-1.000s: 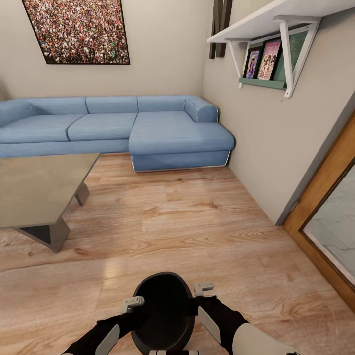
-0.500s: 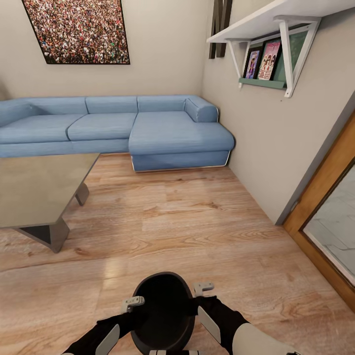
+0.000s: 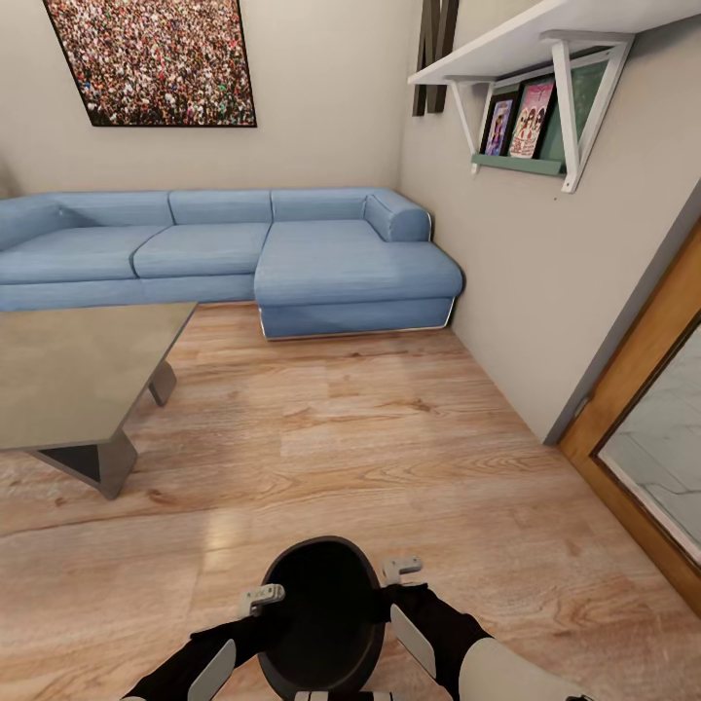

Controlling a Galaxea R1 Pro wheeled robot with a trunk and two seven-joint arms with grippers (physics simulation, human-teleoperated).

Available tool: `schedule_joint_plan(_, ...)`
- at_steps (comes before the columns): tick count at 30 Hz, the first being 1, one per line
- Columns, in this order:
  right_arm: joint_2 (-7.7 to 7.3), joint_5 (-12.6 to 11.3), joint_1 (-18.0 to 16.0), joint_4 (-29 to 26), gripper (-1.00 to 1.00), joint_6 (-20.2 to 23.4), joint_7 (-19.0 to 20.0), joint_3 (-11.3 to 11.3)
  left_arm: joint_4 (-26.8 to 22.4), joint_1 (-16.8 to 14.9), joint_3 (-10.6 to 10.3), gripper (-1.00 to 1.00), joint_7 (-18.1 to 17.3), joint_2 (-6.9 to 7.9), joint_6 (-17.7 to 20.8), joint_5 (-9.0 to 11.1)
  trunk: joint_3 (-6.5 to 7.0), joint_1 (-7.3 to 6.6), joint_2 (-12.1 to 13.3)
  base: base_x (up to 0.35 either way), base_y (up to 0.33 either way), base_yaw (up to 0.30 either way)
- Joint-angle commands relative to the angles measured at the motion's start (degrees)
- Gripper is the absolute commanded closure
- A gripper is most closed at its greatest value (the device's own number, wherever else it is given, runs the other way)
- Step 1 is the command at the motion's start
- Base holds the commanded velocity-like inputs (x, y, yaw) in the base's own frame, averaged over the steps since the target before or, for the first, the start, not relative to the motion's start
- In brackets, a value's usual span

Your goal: Place each of the two pumpkins and all three candles from the living room inside a cabinet in the living room (use any cabinet), then make sure every cabinet is closed, and position the cauldron so it is next to a table in the living room.

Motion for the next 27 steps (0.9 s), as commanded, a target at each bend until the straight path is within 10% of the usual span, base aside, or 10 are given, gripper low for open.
schedule_joint_plan(1, 0.0, -1.6, -0.1, -2.7, 1.0, 0.1, -0.3, 0.2, -0.1, 0.0, -0.3, 1.0, 0.1, 0.06, 0.2, 0.2, -0.05, -0.02, 0.0, 0.0, 0.0, 0.0)
schedule_joint_plan(27, 0.0, -1.5, -0.1, -3.0, 1.0, 0.1, -0.3, 0.2, -3.7, 0.1, -0.4, 1.0, 0.3, 0.08, 0.5, 0.2, 1.28, -0.17, 0.1, 0.0, 0.0, 0.0)
